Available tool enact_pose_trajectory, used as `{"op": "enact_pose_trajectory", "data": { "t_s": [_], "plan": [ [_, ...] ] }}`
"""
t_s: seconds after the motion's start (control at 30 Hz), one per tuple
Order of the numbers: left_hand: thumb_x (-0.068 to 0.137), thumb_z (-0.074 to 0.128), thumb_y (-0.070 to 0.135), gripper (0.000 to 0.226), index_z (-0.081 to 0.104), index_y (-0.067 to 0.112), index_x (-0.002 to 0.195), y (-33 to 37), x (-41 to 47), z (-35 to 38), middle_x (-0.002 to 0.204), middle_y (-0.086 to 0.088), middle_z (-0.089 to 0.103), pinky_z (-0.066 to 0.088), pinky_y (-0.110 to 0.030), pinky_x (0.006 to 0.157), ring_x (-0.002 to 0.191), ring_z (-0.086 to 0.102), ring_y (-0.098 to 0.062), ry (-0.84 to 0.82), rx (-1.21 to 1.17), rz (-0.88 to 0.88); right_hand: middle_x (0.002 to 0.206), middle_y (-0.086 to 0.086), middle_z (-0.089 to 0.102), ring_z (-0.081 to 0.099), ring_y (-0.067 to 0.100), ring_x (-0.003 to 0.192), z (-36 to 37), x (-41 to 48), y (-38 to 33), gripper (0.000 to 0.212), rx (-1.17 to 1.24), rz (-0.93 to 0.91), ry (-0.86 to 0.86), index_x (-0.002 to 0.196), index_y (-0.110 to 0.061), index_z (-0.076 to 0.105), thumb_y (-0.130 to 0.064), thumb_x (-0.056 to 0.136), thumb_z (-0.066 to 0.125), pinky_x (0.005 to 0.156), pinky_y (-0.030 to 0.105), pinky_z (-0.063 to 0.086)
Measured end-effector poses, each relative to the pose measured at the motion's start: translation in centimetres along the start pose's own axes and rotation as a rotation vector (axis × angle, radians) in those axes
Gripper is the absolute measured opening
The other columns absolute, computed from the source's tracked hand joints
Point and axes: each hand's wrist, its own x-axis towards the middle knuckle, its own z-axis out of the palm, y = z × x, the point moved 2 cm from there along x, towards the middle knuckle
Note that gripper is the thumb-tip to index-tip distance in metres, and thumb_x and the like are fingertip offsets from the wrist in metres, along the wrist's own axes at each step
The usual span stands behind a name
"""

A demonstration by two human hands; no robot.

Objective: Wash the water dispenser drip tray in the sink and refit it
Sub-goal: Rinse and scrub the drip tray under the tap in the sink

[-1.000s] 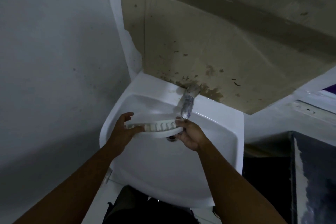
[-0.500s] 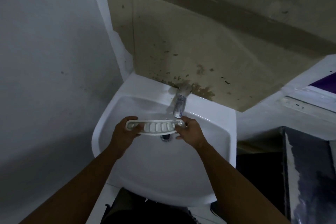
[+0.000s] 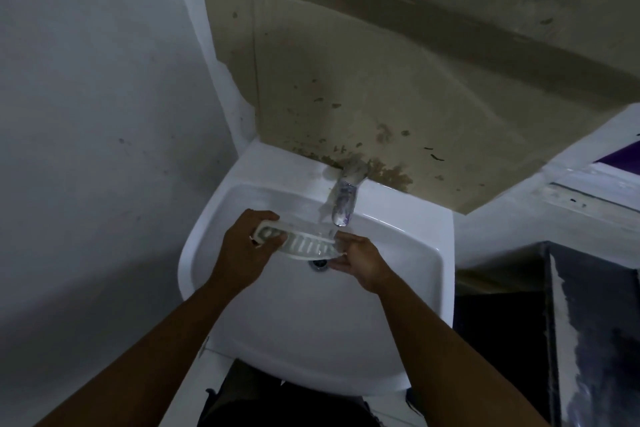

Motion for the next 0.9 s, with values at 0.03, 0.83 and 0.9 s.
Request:
{"op": "enact_pose_trajectory", "data": {
  "t_s": [0.03,0.83,0.9],
  "plan": [
    [0.077,0.076,0.009,0.028,0.064,0.011,0.102,0.5,-0.1,0.0,0.096,-0.001,0.062,0.046,-0.009,0.076,0.087,0.059,0.002,-0.019,0.052,0.088,0.103,0.013,0.062,0.062,0.031,0.086,0.6,-0.1,0.1,0.026,0.019,0.024,-0.005,0.103,-0.012,0.066,0.004,0.089,0.051,0.083,0.039,0.056],
    [0.068,0.084,0.030,0.043,0.057,0.028,0.102,-2.9,-1.8,-1.1,0.102,0.014,0.055,0.040,-0.003,0.066,0.091,0.053,0.002,-0.176,0.147,-0.296,0.088,0.021,0.064,0.058,0.018,0.080,0.1,-1.0,-0.4,0.024,-0.257,-0.303,0.052,0.104,0.001,0.068,-0.018,0.090,0.067,0.068,0.023,0.048],
    [0.073,0.077,0.042,0.038,0.061,0.029,0.105,-2.8,-1.5,-0.8,0.105,0.017,0.055,0.037,-0.002,0.071,0.092,0.052,0.004,-0.170,0.170,-0.310,0.094,0.009,0.065,0.062,0.016,0.079,-0.2,-1.1,-0.4,0.023,-0.279,-0.281,0.048,0.113,-0.010,0.068,-0.020,0.095,0.059,0.061,0.015,0.050]
  ]
}}
